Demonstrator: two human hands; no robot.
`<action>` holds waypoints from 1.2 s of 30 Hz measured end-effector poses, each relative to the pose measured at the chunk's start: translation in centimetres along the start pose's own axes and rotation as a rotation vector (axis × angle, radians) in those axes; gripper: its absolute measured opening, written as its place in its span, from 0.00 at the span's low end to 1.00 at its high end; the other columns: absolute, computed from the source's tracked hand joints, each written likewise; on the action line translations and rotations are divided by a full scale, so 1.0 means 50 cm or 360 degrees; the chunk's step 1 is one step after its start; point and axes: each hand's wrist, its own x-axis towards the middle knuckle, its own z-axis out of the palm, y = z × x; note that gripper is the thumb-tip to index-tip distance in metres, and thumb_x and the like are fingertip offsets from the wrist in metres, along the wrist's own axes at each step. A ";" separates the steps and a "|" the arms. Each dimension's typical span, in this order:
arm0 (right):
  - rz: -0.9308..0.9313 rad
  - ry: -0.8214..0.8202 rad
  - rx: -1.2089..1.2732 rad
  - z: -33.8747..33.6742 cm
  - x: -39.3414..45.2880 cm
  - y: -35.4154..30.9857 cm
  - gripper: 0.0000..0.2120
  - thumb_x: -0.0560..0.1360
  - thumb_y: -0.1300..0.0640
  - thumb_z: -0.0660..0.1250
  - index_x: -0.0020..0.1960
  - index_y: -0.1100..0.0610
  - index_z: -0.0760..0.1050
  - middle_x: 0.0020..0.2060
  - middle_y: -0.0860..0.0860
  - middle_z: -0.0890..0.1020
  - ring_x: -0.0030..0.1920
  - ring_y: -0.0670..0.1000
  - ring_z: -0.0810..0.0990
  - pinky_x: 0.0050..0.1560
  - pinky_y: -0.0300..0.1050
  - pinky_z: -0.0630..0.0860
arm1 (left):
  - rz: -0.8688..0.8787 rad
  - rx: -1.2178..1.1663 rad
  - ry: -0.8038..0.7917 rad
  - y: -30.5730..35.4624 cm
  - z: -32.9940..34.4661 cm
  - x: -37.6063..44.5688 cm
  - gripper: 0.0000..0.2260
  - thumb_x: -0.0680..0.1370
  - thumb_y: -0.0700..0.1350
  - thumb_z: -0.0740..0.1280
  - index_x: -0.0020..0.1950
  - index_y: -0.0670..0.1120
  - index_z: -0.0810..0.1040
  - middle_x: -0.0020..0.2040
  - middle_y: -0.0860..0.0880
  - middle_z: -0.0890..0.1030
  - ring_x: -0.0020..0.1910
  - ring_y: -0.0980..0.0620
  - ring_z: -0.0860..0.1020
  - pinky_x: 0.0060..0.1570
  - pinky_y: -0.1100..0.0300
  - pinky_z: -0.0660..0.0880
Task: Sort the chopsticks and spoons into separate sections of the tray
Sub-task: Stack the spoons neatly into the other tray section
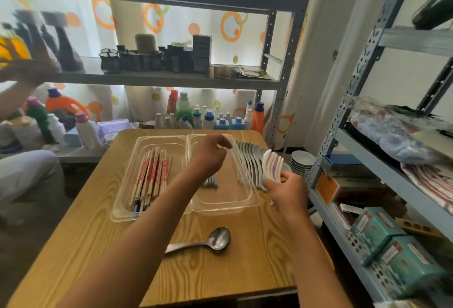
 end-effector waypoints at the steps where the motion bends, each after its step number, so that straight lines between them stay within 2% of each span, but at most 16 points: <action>1: -0.0028 -0.0008 0.0012 0.010 0.009 -0.019 0.15 0.69 0.57 0.75 0.54 0.56 0.81 0.39 0.50 0.83 0.37 0.53 0.83 0.38 0.58 0.82 | -0.0023 0.0036 -0.0010 -0.009 -0.011 0.008 0.12 0.77 0.32 0.63 0.53 0.46 0.81 0.56 0.48 0.80 0.49 0.50 0.79 0.47 0.57 0.79; 3: -0.0091 -0.0060 0.0031 0.043 0.025 -0.054 0.17 0.68 0.56 0.76 0.57 0.57 0.81 0.45 0.53 0.85 0.40 0.53 0.83 0.36 0.53 0.82 | -0.0066 0.0120 -0.0013 -0.032 -0.030 0.024 0.13 0.77 0.32 0.63 0.56 0.46 0.80 0.57 0.48 0.79 0.53 0.50 0.78 0.48 0.58 0.79; 5: -0.0175 -0.0137 0.0025 0.082 0.037 -0.084 0.20 0.69 0.56 0.76 0.60 0.57 0.79 0.49 0.54 0.84 0.43 0.52 0.82 0.28 0.38 0.77 | -0.0108 0.0190 0.0017 -0.054 -0.047 0.037 0.15 0.77 0.33 0.65 0.60 0.48 0.78 0.58 0.47 0.79 0.53 0.51 0.77 0.44 0.62 0.77; 6: -0.0202 -0.0179 0.0022 0.105 0.045 -0.099 0.21 0.70 0.56 0.76 0.61 0.57 0.79 0.50 0.54 0.84 0.44 0.51 0.82 0.25 0.33 0.72 | -0.0134 0.0227 0.0033 -0.065 -0.057 0.044 0.17 0.77 0.34 0.66 0.63 0.48 0.76 0.59 0.46 0.79 0.54 0.50 0.77 0.42 0.63 0.76; 7: -0.0215 -0.0219 0.0017 0.125 0.050 -0.110 0.21 0.70 0.56 0.76 0.62 0.57 0.78 0.51 0.54 0.84 0.44 0.51 0.82 0.25 0.32 0.72 | -0.0171 0.0262 0.0030 -0.075 -0.064 0.049 0.18 0.77 0.36 0.67 0.65 0.49 0.75 0.61 0.46 0.78 0.55 0.49 0.78 0.43 0.63 0.75; 9: -0.0200 -0.0292 0.0013 0.170 0.065 -0.122 0.21 0.71 0.56 0.76 0.62 0.57 0.78 0.50 0.53 0.84 0.45 0.52 0.82 0.34 0.42 0.81 | -0.0224 0.0324 -0.0004 -0.095 -0.078 0.057 0.20 0.77 0.39 0.69 0.68 0.49 0.73 0.64 0.46 0.77 0.60 0.48 0.76 0.48 0.60 0.73; 11: -0.0124 -0.0363 -0.0003 0.209 0.082 -0.121 0.18 0.70 0.56 0.76 0.59 0.57 0.79 0.47 0.51 0.83 0.45 0.53 0.83 0.43 0.51 0.84 | -0.0277 0.0374 -0.0018 -0.116 -0.083 0.063 0.21 0.76 0.43 0.71 0.68 0.49 0.72 0.66 0.45 0.76 0.62 0.47 0.75 0.53 0.58 0.74; 16: -0.0027 -0.0426 -0.0122 0.291 0.125 -0.095 0.18 0.69 0.50 0.77 0.56 0.55 0.81 0.47 0.52 0.85 0.45 0.52 0.84 0.46 0.49 0.82 | -0.0458 0.0410 -0.0062 -0.155 -0.072 0.081 0.26 0.77 0.51 0.69 0.72 0.48 0.67 0.69 0.45 0.72 0.67 0.45 0.72 0.59 0.53 0.72; 18: 0.0010 -0.0445 -0.0162 0.312 0.139 -0.085 0.19 0.69 0.50 0.77 0.57 0.54 0.80 0.48 0.52 0.85 0.46 0.52 0.84 0.46 0.51 0.83 | -0.0540 0.0449 -0.0090 -0.164 -0.065 0.084 0.25 0.77 0.53 0.68 0.71 0.46 0.67 0.67 0.45 0.73 0.64 0.46 0.73 0.55 0.55 0.71; 22: 0.0048 -0.0489 -0.0217 0.336 0.157 -0.071 0.21 0.70 0.51 0.76 0.61 0.54 0.77 0.50 0.52 0.84 0.48 0.52 0.84 0.47 0.51 0.83 | -0.0549 0.0444 -0.0125 -0.183 -0.060 0.095 0.19 0.76 0.50 0.70 0.65 0.45 0.72 0.59 0.46 0.78 0.49 0.54 0.73 0.46 0.60 0.69; 25: 0.0058 -0.0526 -0.0286 0.348 0.174 -0.068 0.20 0.72 0.51 0.74 0.61 0.54 0.76 0.51 0.52 0.83 0.49 0.53 0.83 0.46 0.46 0.80 | -0.0538 0.0443 -0.0159 -0.191 -0.063 0.109 0.17 0.75 0.47 0.71 0.63 0.45 0.74 0.56 0.47 0.79 0.48 0.54 0.74 0.46 0.60 0.72; 29: 0.0093 -0.0671 -0.0394 0.348 0.197 -0.072 0.19 0.75 0.53 0.71 0.64 0.54 0.73 0.53 0.53 0.81 0.47 0.52 0.79 0.35 0.40 0.72 | -0.0533 0.0516 -0.0173 -0.193 -0.055 0.118 0.18 0.76 0.46 0.71 0.63 0.44 0.74 0.57 0.46 0.78 0.51 0.51 0.76 0.47 0.59 0.71; 30: 0.0090 -0.0697 -0.0424 0.348 0.201 -0.076 0.19 0.76 0.54 0.70 0.65 0.54 0.72 0.53 0.53 0.80 0.47 0.52 0.79 0.36 0.40 0.73 | -0.0532 0.0512 -0.0167 -0.195 -0.053 0.118 0.17 0.76 0.45 0.70 0.63 0.44 0.74 0.57 0.46 0.78 0.50 0.51 0.76 0.46 0.59 0.72; 32: 0.0075 -0.0728 -0.0511 0.352 0.210 -0.083 0.22 0.76 0.55 0.68 0.69 0.52 0.69 0.56 0.54 0.79 0.52 0.54 0.79 0.47 0.48 0.79 | -0.0513 0.0501 -0.0159 -0.197 -0.050 0.117 0.16 0.76 0.45 0.70 0.63 0.44 0.75 0.55 0.46 0.79 0.47 0.53 0.75 0.44 0.60 0.71; 34: 0.0067 -0.0749 -0.0596 0.357 0.214 -0.090 0.28 0.76 0.55 0.67 0.74 0.50 0.63 0.59 0.55 0.78 0.57 0.57 0.79 0.55 0.53 0.79 | -0.0504 0.0474 -0.0152 -0.200 -0.049 0.116 0.16 0.76 0.44 0.70 0.62 0.44 0.75 0.51 0.48 0.78 0.45 0.54 0.74 0.40 0.63 0.69; 36: 0.0038 -0.0770 -0.0674 0.361 0.216 -0.096 0.31 0.75 0.54 0.68 0.74 0.48 0.61 0.61 0.56 0.76 0.59 0.58 0.78 0.58 0.56 0.78 | -0.0500 0.0456 -0.0149 -0.203 -0.049 0.117 0.16 0.76 0.44 0.70 0.62 0.44 0.75 0.50 0.49 0.77 0.45 0.54 0.74 0.40 0.63 0.69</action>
